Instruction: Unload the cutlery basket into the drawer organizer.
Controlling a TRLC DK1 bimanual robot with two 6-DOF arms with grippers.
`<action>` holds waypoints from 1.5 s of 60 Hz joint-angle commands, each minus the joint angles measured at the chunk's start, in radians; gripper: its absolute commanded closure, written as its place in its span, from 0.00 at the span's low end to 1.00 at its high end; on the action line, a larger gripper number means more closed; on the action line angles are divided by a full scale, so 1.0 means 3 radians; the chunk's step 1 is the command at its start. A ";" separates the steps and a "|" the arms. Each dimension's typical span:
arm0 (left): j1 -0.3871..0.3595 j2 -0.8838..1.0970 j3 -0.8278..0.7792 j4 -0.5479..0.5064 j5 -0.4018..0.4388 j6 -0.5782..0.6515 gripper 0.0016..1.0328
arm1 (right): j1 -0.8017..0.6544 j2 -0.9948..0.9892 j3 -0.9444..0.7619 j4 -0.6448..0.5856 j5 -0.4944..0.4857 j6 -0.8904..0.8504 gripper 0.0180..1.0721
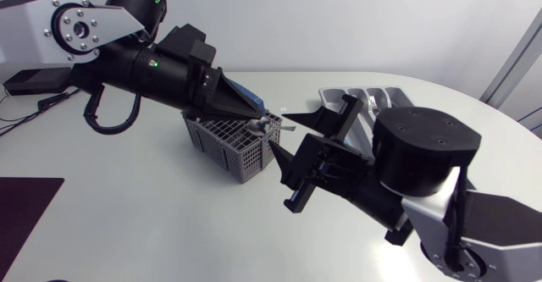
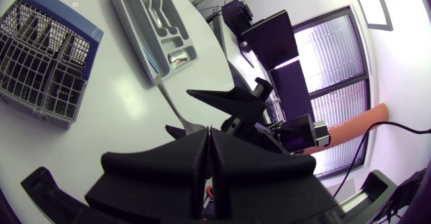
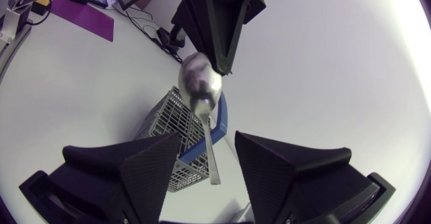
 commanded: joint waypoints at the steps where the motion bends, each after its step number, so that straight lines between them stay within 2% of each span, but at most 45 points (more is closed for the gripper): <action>1: -0.0015 0.0076 0.0144 -0.0014 0.0087 0.0050 0.97 | -0.0011 0.0100 -0.0080 0.0123 0.0026 -0.0080 0.55; 13: 0.0000 0.0091 0.0159 -0.0014 0.0113 0.0050 0.97 | -0.0078 0.0295 -0.0039 0.0281 -0.0045 -0.0105 0.74; 18: 0.0005 0.0101 0.0149 -0.0014 0.0118 0.0055 0.97 | -0.0078 0.0305 -0.0024 0.0307 -0.0040 -0.0136 0.79; 52: -0.0005 0.0101 0.0098 -0.0009 0.0128 0.0060 0.97 | -0.0114 0.0259 -0.0034 0.0353 -0.0045 -0.0131 0.80; 78: -0.0025 0.0050 0.0026 -0.0009 0.0128 0.0055 0.97 | -0.0093 0.0228 -0.0039 0.0353 -0.0004 -0.0116 0.90; 90: -0.0025 0.0020 0.0021 -0.0009 0.0133 0.0040 0.97 | -0.0088 0.0218 -0.0049 0.0353 0.0001 -0.0121 0.92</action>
